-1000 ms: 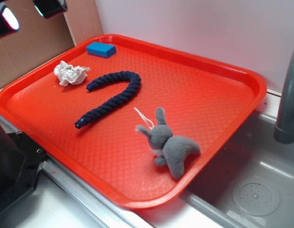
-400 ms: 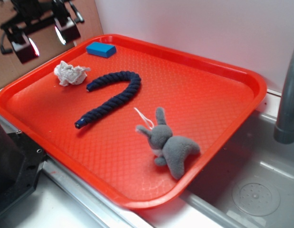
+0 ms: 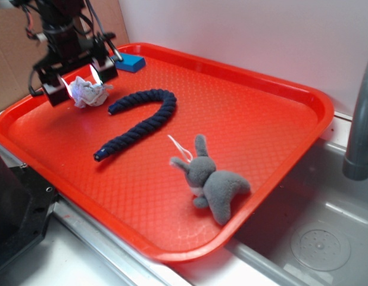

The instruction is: Grab the white paper.

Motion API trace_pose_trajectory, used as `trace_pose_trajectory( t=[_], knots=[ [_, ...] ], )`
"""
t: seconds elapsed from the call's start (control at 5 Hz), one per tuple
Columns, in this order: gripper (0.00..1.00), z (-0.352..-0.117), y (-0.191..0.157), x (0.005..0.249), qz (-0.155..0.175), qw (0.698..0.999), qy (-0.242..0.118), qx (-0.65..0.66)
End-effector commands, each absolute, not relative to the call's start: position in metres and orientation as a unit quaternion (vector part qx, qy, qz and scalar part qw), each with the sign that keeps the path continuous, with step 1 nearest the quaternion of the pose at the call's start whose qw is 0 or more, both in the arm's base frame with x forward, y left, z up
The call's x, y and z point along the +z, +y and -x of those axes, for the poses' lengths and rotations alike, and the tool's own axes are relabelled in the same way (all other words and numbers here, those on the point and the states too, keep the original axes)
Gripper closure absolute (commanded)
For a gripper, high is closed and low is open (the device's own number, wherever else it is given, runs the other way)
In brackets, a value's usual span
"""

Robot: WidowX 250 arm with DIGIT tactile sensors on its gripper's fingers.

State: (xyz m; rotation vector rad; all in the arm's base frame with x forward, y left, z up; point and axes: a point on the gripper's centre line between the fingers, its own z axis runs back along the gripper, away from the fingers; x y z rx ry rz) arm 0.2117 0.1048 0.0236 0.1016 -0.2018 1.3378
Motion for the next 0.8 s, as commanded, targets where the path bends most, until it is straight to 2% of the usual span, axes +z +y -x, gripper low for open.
trace_pose_trajectory(
  t=[0.0,0.2,0.4,0.6],
  knots=[
    [0.45,-0.216,0.115,0.018,-0.04,0.769,-0.106,0.629],
    [1.0,-0.216,0.118,0.021,-0.032,0.764,-0.111,0.634],
    [1.0,-0.221,0.113,0.033,-0.023,0.796,-0.101,0.596],
    [1.0,-0.224,0.099,0.059,-0.01,0.844,-0.12,0.523]
  ],
)
